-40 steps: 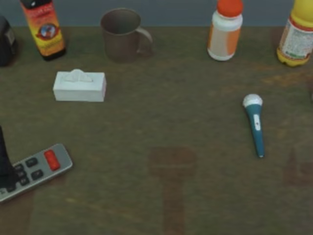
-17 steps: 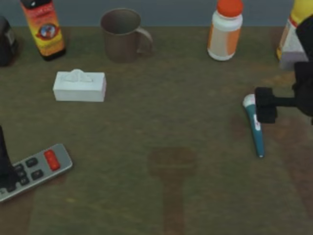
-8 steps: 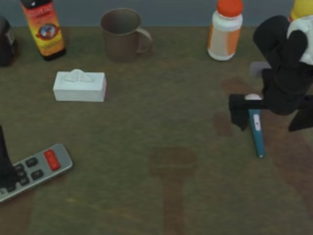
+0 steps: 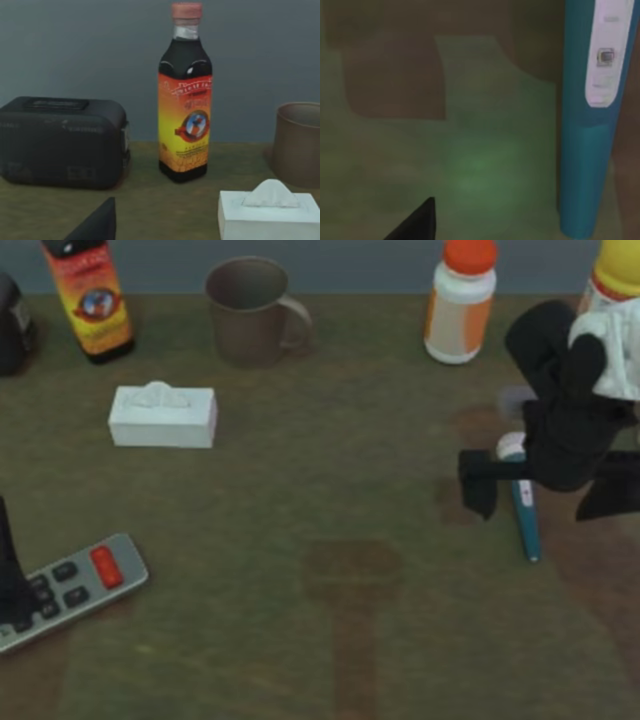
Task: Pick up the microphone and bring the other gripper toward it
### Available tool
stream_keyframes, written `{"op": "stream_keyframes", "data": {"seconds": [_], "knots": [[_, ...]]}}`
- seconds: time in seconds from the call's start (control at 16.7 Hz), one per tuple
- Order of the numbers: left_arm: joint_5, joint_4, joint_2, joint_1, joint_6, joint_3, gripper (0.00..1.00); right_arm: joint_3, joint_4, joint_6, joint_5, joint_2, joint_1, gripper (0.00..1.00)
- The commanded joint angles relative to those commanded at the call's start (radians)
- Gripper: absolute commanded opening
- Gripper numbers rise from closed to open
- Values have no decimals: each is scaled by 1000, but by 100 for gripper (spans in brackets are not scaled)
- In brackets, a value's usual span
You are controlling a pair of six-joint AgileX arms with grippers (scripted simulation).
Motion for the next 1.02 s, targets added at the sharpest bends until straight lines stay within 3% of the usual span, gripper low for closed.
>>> {"op": "stream_keyframes", "data": {"seconds": [0.3, 0.6, 1.02], "knots": [[0, 0, 0, 0, 0, 0, 100, -67, 199, -1, 1, 128, -3, 100], [0, 0, 0, 0, 0, 0, 100, -74, 217, -1, 1, 143, -4, 100], [0, 0, 0, 0, 0, 0, 100, -74, 217, -1, 1, 143, -4, 47]]}}
